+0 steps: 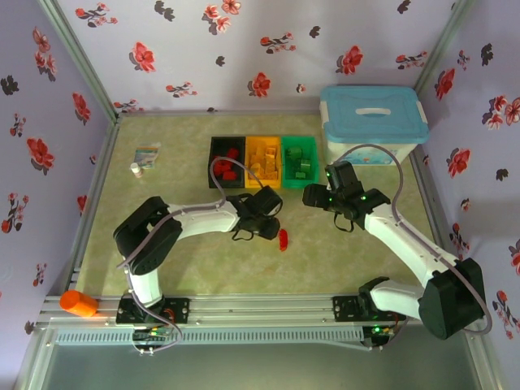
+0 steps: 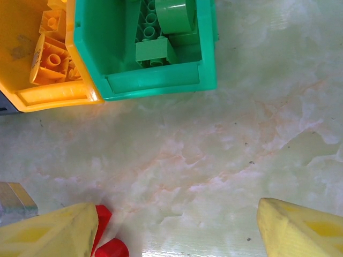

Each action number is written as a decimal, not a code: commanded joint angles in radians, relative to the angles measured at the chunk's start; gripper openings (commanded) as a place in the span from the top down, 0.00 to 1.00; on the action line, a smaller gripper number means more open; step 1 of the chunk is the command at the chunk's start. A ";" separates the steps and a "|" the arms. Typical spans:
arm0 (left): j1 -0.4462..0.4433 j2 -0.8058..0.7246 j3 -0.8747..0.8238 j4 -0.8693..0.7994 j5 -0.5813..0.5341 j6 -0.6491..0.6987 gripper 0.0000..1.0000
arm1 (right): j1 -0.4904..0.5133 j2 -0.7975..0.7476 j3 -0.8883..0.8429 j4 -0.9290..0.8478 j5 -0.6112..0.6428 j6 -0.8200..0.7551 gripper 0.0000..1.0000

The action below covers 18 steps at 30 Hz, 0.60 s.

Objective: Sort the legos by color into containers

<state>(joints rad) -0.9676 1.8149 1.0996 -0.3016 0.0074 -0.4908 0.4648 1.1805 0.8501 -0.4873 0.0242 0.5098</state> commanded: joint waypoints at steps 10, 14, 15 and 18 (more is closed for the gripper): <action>0.312 -0.255 -0.029 0.013 -0.022 0.007 0.76 | 0.053 0.014 -0.029 0.041 -0.019 0.045 0.22; 0.429 -0.212 0.081 -0.007 0.009 0.030 0.76 | 0.113 0.048 -0.022 0.049 -0.013 0.054 0.23; 0.454 -0.185 0.119 -0.017 0.015 0.037 0.76 | 0.131 0.057 -0.018 0.046 -0.009 0.054 0.23; 0.500 -0.097 0.218 -0.038 0.019 0.047 0.76 | 0.176 0.079 -0.006 0.031 0.010 0.060 0.22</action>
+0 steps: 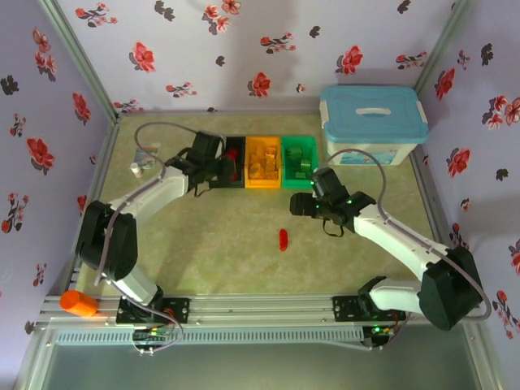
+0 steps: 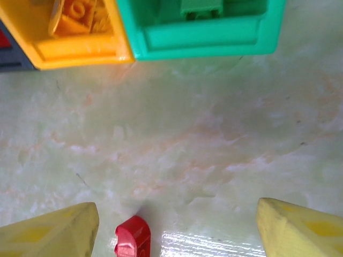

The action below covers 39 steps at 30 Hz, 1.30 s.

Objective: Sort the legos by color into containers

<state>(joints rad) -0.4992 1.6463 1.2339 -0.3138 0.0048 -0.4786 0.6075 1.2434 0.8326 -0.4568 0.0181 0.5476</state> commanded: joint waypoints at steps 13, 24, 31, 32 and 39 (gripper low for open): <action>0.030 0.064 0.148 -0.068 0.024 0.042 0.41 | 0.121 0.059 -0.045 -0.038 0.039 0.051 0.16; 0.031 -0.258 -0.150 -0.003 -0.024 0.009 0.41 | 0.249 0.236 -0.007 -0.021 0.050 0.093 0.21; 0.031 -0.389 -0.281 -0.005 -0.078 -0.015 0.41 | 0.315 0.367 0.068 -0.058 0.076 0.103 0.53; 0.031 -0.415 -0.304 -0.006 -0.090 -0.019 0.41 | 0.324 0.376 0.086 -0.072 0.089 0.103 0.60; 0.031 -0.587 -0.446 -0.020 -0.128 -0.049 0.41 | 0.338 0.410 0.275 -0.121 0.119 0.042 0.76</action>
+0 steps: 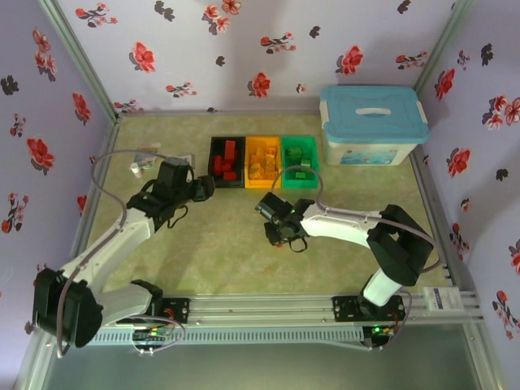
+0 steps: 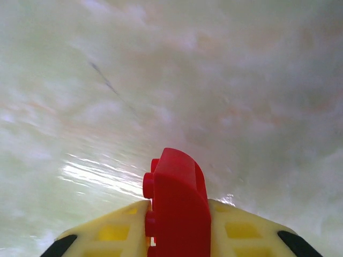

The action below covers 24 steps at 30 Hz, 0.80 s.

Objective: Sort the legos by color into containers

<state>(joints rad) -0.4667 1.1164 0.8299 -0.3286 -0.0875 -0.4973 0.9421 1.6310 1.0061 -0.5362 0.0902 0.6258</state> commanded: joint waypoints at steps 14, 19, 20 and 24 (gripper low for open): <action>-0.062 -0.389 -0.297 -0.094 -0.035 -0.172 0.40 | -0.100 0.477 0.911 -0.276 0.023 -0.236 0.75; -0.069 -0.457 -0.313 -0.158 -0.069 -0.175 0.40 | -0.153 0.637 1.173 -0.358 0.016 -0.271 0.70; -0.069 -0.465 -0.312 -0.164 -0.073 -0.174 0.40 | -0.167 0.673 1.244 -0.384 0.005 -0.278 0.66; -0.069 -0.469 -0.304 -0.173 -0.080 -0.169 0.40 | -0.181 0.745 1.431 -0.491 0.025 -0.320 0.16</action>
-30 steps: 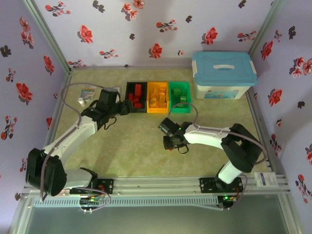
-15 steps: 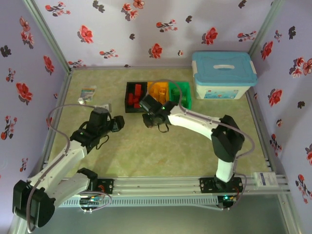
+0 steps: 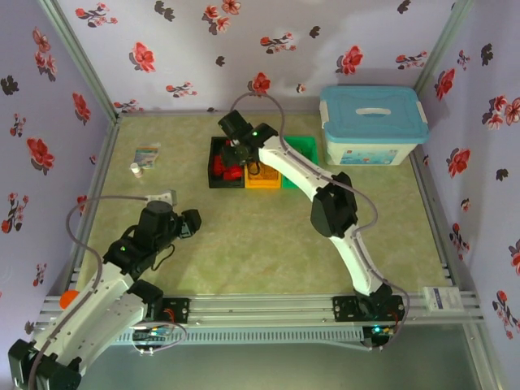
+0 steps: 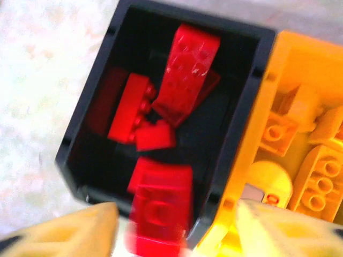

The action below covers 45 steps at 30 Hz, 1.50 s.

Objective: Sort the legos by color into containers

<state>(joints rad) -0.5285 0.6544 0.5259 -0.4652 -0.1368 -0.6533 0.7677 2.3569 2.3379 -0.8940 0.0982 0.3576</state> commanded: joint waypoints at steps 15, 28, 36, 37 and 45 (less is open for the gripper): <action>-0.008 0.075 0.036 -0.015 -0.095 0.028 0.32 | -0.010 -0.456 -0.570 0.148 0.104 -0.032 0.12; -0.008 0.087 0.058 -0.032 -0.326 0.099 0.14 | -0.084 -1.002 -1.144 0.391 0.450 -0.071 0.05; -0.008 0.067 0.043 -0.019 -0.497 0.160 0.02 | -0.203 -1.385 -1.523 0.567 0.660 -0.126 0.01; -0.008 0.065 0.039 -0.014 -0.515 0.168 0.01 | -0.208 -1.419 -1.567 0.584 0.694 -0.140 0.01; -0.008 0.044 0.024 0.019 -0.679 0.234 0.00 | -0.209 -1.665 -1.879 0.770 0.819 -0.196 0.01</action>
<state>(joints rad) -0.5323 0.7116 0.5545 -0.4763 -0.7010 -0.4706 0.5610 0.7422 0.5228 -0.2298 0.8337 0.2012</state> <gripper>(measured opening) 0.995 0.993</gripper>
